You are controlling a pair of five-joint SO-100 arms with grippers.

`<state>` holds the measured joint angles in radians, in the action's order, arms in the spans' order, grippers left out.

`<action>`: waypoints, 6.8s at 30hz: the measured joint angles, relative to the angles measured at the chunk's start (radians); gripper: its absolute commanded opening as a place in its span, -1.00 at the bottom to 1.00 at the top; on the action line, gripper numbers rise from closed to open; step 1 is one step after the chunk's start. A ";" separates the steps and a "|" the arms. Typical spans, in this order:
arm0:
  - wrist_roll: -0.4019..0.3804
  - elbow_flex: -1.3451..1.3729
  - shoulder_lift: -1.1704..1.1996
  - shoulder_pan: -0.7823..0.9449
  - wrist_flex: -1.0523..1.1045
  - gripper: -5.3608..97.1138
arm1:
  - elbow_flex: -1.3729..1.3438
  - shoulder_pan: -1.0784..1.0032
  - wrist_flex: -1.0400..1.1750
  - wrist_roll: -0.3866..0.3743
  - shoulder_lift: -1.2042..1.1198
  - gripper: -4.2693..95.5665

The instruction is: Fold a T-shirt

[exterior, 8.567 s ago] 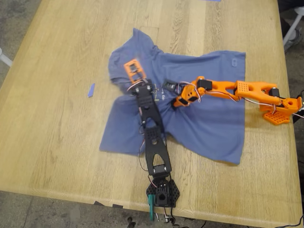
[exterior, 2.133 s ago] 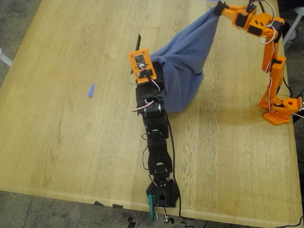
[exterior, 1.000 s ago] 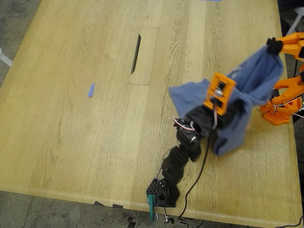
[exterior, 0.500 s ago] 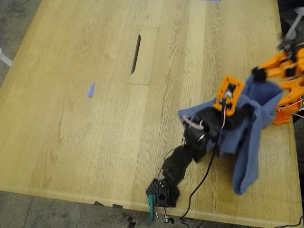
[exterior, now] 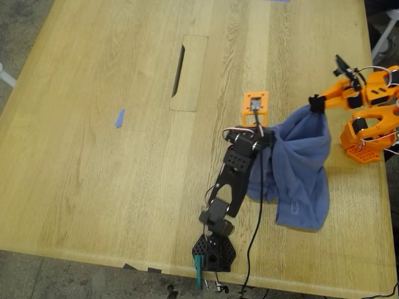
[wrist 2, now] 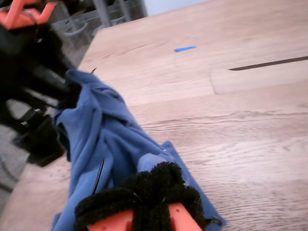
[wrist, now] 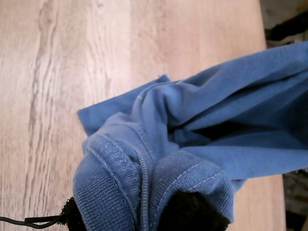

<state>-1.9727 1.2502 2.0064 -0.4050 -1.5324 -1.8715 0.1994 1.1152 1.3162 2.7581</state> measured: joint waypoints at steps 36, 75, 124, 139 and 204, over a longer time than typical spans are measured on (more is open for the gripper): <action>0.091 0.670 -0.164 0.650 1.519 -0.90 | -0.403 -0.658 -1.594 0.026 -0.946 -0.92; 0.109 0.152 -0.713 0.742 1.508 -0.90 | 0.350 -0.770 -1.459 0.034 -1.528 -0.92; 0.087 0.558 0.376 0.204 0.400 -0.90 | -0.074 -0.514 -0.218 0.034 -0.419 -0.92; 0.071 0.776 0.578 -0.074 0.275 -0.90 | -0.390 -0.400 0.008 0.034 0.020 -0.92; 0.091 1.134 0.667 -0.505 0.334 -0.32 | -0.836 -0.390 -0.046 0.035 0.440 -0.86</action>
<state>-1.8822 2.3838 2.6737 -0.9097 -1.1980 -2.7075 -0.1902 1.0692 1.3514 3.1983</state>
